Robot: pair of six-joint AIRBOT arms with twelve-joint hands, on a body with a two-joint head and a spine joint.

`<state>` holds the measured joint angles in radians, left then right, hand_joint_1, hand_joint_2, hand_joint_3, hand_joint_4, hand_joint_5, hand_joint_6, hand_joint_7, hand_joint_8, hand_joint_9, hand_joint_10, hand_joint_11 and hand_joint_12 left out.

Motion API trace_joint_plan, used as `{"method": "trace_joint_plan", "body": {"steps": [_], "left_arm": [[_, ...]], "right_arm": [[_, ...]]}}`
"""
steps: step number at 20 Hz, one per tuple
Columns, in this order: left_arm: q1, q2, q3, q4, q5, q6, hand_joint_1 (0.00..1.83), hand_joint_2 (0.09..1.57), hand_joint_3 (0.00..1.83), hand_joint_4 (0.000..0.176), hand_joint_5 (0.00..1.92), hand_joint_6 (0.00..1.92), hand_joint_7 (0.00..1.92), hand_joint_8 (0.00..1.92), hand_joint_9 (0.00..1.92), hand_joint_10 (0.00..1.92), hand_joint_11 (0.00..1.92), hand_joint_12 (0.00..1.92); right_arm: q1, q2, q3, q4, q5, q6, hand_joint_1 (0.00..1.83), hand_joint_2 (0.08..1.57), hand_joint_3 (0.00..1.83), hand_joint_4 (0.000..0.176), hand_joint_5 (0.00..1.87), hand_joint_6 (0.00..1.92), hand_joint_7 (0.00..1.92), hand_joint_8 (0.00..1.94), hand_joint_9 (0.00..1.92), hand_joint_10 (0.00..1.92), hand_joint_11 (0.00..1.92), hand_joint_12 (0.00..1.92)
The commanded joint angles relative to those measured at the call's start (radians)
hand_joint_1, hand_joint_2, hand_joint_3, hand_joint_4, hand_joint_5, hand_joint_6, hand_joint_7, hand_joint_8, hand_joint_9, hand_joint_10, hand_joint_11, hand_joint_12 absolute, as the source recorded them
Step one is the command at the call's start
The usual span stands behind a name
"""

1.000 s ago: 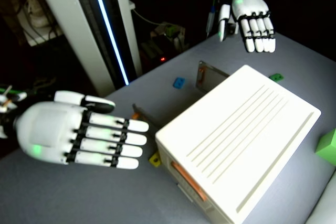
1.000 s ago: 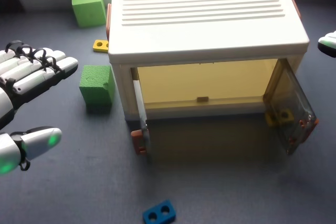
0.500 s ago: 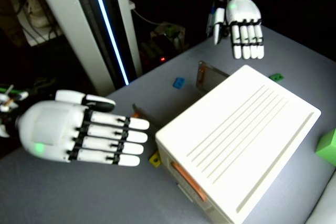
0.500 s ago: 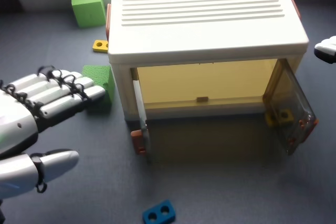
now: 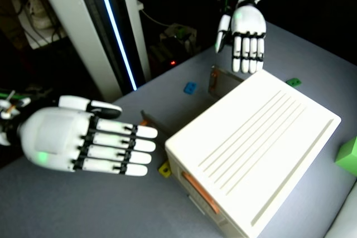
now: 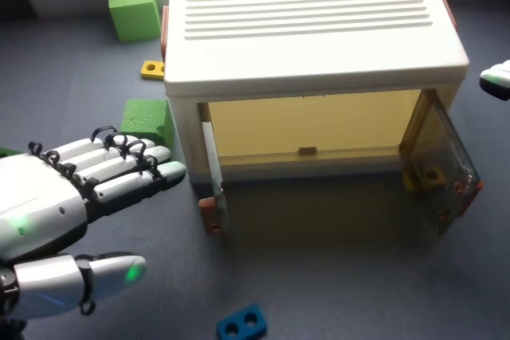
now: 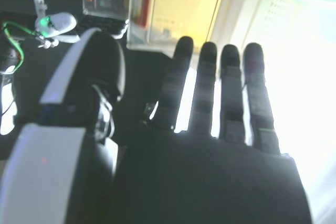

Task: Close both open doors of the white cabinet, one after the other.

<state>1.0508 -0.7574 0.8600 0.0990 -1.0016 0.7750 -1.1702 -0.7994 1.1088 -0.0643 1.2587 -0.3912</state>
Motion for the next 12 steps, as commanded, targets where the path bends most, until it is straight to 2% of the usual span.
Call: {"method": "trace_joint_plan", "body": {"steps": [1, 5, 9, 12], "left_arm": [[-0.01, -0.005, 0.003, 0.0, -0.102, -0.012, 0.0, 1.44, 0.0, 0.0, 0.06, 0.01, 0.01, 0.0, 0.02, 0.01, 0.05, 0.2], [-0.027, -0.02, 0.01, 0.03, -0.085, -0.034, 0.0, 1.44, 0.0, 0.0, 0.06, 0.01, 0.0, 0.0, 0.01, 0.0, 0.02, 0.18], [-0.038, -0.034, 0.014, 0.041, -0.087, -0.04, 0.0, 1.43, 0.0, 0.0, 0.06, 0.0, 0.0, 0.0, 0.02, 0.0, 0.03, 0.18], [-0.051, -0.044, 0.019, 0.057, -0.08, -0.047, 0.0, 1.42, 0.0, 0.0, 0.08, 0.01, 0.0, 0.0, 0.04, 0.01, 0.13, 0.24]], "right_arm": [[0.004, 0.001, 0.0, 0.034, 0.116, 0.005, 0.11, 1.46, 0.0, 0.0, 0.0, 0.0, 0.0, 0.0, 0.0, 0.0, 0.08, 0.02], [0.004, 0.0, 0.002, 0.038, 0.116, 0.005, 0.17, 1.47, 0.0, 0.0, 0.0, 0.0, 0.0, 0.0, 0.0, 0.0, 0.09, 0.01], [0.004, -0.001, 0.002, 0.04, 0.116, 0.005, 0.13, 1.46, 0.0, 0.0, 0.0, 0.0, 0.0, 0.0, 0.01, 0.0, 0.11, 0.02], [0.004, -0.001, 0.002, 0.041, 0.116, 0.005, 0.13, 1.47, 0.0, 0.0, 0.01, 0.0, 0.01, 0.0, 0.01, 0.0, 0.12, 0.02]]}}
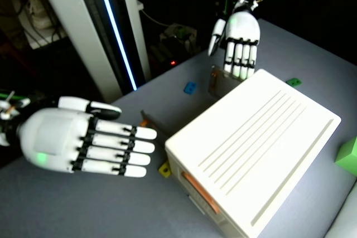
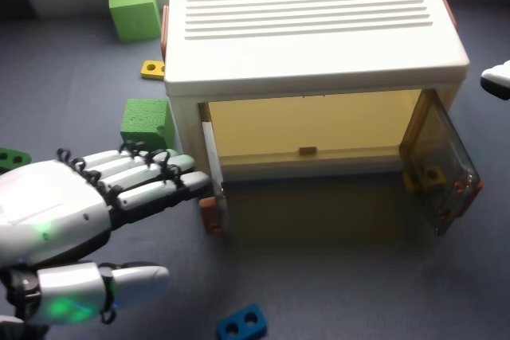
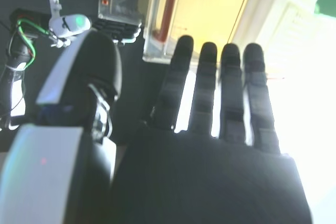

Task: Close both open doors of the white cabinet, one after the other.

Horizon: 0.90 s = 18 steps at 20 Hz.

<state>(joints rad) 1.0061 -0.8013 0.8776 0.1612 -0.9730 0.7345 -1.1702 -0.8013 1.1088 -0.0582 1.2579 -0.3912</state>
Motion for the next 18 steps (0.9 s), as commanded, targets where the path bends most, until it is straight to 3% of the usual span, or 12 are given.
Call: {"method": "trace_joint_plan", "body": {"steps": [1, 2, 5, 8, 18], "left_arm": [[-0.012, -0.003, 0.004, 0.001, -0.108, -0.009, 0.0, 1.42, 0.0, 0.0, 0.1, 0.01, 0.01, 0.0, 0.05, 0.01, 0.14, 0.24], [-0.022, -0.007, 0.01, 0.01, -0.101, -0.015, 0.0, 1.43, 0.0, 0.0, 0.1, 0.01, 0.01, 0.0, 0.04, 0.0, 0.15, 0.25], [-0.045, -0.014, 0.017, 0.036, -0.083, -0.028, 0.0, 1.43, 0.0, 0.0, 0.08, 0.0, 0.0, 0.0, 0.04, 0.0, 0.09, 0.57], [-0.058, -0.022, 0.02, 0.051, -0.082, -0.034, 0.0, 1.45, 0.0, 0.0, 0.09, 0.0, 0.04, 0.01, 0.07, 0.01, 0.0, 0.41], [-0.089, -0.047, 0.035, 0.061, -0.078, -0.036, 0.0, 1.45, 0.0, 0.0, 0.05, 0.0, 0.02, 0.0, 0.06, 0.0, 0.01, 0.39]], "right_arm": [[0.004, 0.001, 0.003, 0.035, 0.116, 0.005, 0.13, 1.47, 0.0, 0.0, 0.01, 0.0, 0.01, 0.0, 0.01, 0.0, 0.12, 0.02], [0.004, 0.001, 0.004, 0.035, 0.116, 0.005, 0.14, 1.47, 0.0, 0.0, 0.01, 0.0, 0.0, 0.0, 0.01, 0.0, 0.12, 0.02], [0.004, 0.001, 0.004, 0.036, 0.116, 0.005, 0.14, 1.47, 0.0, 0.0, 0.0, 0.0, 0.0, 0.0, 0.02, 0.01, 0.14, 0.02], [0.004, 0.001, 0.004, 0.036, 0.116, 0.005, 0.14, 1.46, 0.0, 0.0, 0.01, 0.0, 0.01, 0.0, 0.01, 0.0, 0.1, 0.0], [0.004, -0.003, 0.006, 0.038, 0.116, 0.005, 0.16, 1.46, 0.0, 0.0, 0.01, 0.0, 0.01, 0.0, 0.01, 0.0, 0.09, 0.01]]}}
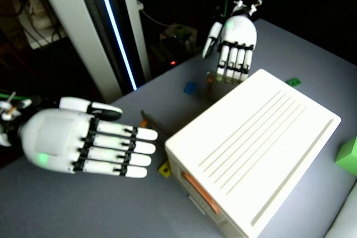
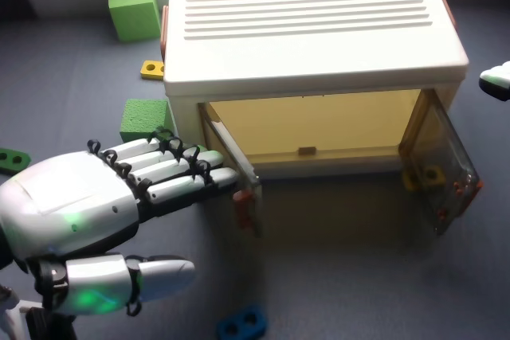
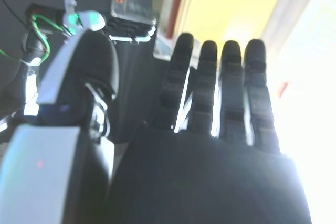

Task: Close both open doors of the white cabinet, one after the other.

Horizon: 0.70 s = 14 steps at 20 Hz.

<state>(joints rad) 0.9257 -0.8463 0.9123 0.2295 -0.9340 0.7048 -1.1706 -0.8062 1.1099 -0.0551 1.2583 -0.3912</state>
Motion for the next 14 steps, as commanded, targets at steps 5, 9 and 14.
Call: {"method": "trace_joint_plan", "body": {"steps": [5, 9, 14], "left_arm": [[-0.042, -0.028, 0.016, 0.003, -0.112, -0.006, 0.0, 1.45, 0.0, 0.0, 0.06, 0.0, 0.03, 0.0, 0.07, 0.0, 0.0, 0.33], [-0.072, -0.048, 0.028, 0.022, -0.092, -0.006, 0.06, 1.42, 0.0, 0.0, 0.05, 0.0, 0.01, 0.0, 0.05, 0.0, 0.0, 0.25], [-0.097, -0.073, 0.042, 0.037, -0.077, -0.006, 0.05, 1.45, 0.0, 0.0, 0.09, 0.0, 0.03, 0.0, 0.04, 0.0, 0.0, 0.21]], "right_arm": [[0.005, 0.001, 0.004, 0.036, 0.116, 0.005, 0.14, 1.45, 0.0, 0.0, 0.02, 0.0, 0.03, 0.01, 0.02, 0.01, 0.14, 0.02], [0.004, 0.001, 0.004, 0.036, 0.116, 0.005, 0.18, 1.45, 0.0, 0.0, 0.02, 0.0, 0.02, 0.0, 0.02, 0.0, 0.13, 0.01], [0.002, 0.0, 0.005, 0.036, 0.116, 0.005, 0.17, 1.44, 0.0, 0.0, 0.02, 0.0, 0.01, 0.0, 0.0, 0.0, 0.08, 0.0]]}}
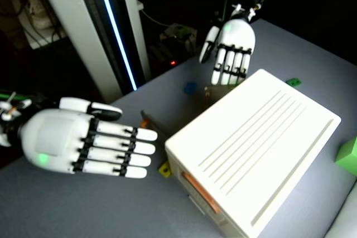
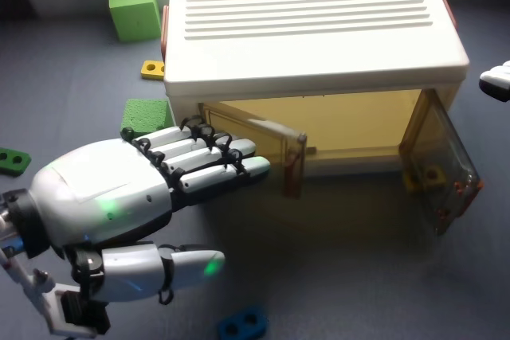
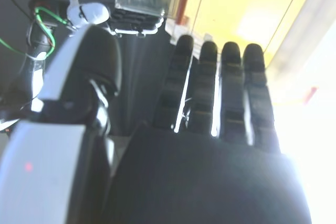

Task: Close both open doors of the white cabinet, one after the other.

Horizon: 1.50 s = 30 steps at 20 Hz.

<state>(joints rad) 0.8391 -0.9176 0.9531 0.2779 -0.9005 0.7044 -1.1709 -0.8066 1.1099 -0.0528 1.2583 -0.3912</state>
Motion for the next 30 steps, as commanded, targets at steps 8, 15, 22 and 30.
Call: {"method": "trace_joint_plan", "body": {"steps": [8, 15, 22, 30], "left_arm": [[-0.019, -0.007, 0.007, -0.003, -0.108, -0.011, 0.06, 1.44, 0.0, 0.0, 0.06, 0.0, 0.01, 0.0, 0.03, 0.0, 0.0, 0.24], [-0.036, -0.008, 0.013, -0.002, -0.107, -0.01, 0.0, 1.46, 0.0, 0.0, 0.07, 0.0, 0.03, 0.0, 0.05, 0.0, 0.0, 0.29], [-0.04, -0.003, 0.006, 0.021, -0.107, -0.028, 0.0, 1.47, 0.0, 0.0, 0.08, 0.0, 0.03, 0.0, 0.05, 0.0, 0.0, 0.29], [0.032, 0.057, -0.036, -0.012, -0.12, -0.039, 0.0, 1.46, 0.0, 0.0, 0.06, 0.0, 0.0, 0.0, 0.04, 0.0, 0.0, 0.52]], "right_arm": [[-0.011, -0.003, 0.004, 0.029, 0.116, 0.012, 0.07, 1.43, 0.0, 0.03, 0.0, 0.0, 0.0, 0.0, 0.0, 0.0, 0.04, 0.0], [-0.028, -0.004, 0.001, 0.026, 0.116, 0.018, 0.09, 1.42, 0.0, 0.012, 0.03, 0.0, 0.01, 0.0, 0.02, 0.0, 0.06, 0.01], [-0.053, 0.005, -0.007, 0.016, 0.108, 0.033, 0.17, 1.39, 0.0, 0.028, 0.04, 0.0, 0.02, 0.0, 0.02, 0.0, 0.08, 0.01], [-0.061, 0.015, -0.031, -0.046, 0.088, 0.033, 0.14, 1.42, 0.0, 0.0, 0.02, 0.0, 0.01, 0.0, 0.0, 0.0, 0.03, 0.0]]}}
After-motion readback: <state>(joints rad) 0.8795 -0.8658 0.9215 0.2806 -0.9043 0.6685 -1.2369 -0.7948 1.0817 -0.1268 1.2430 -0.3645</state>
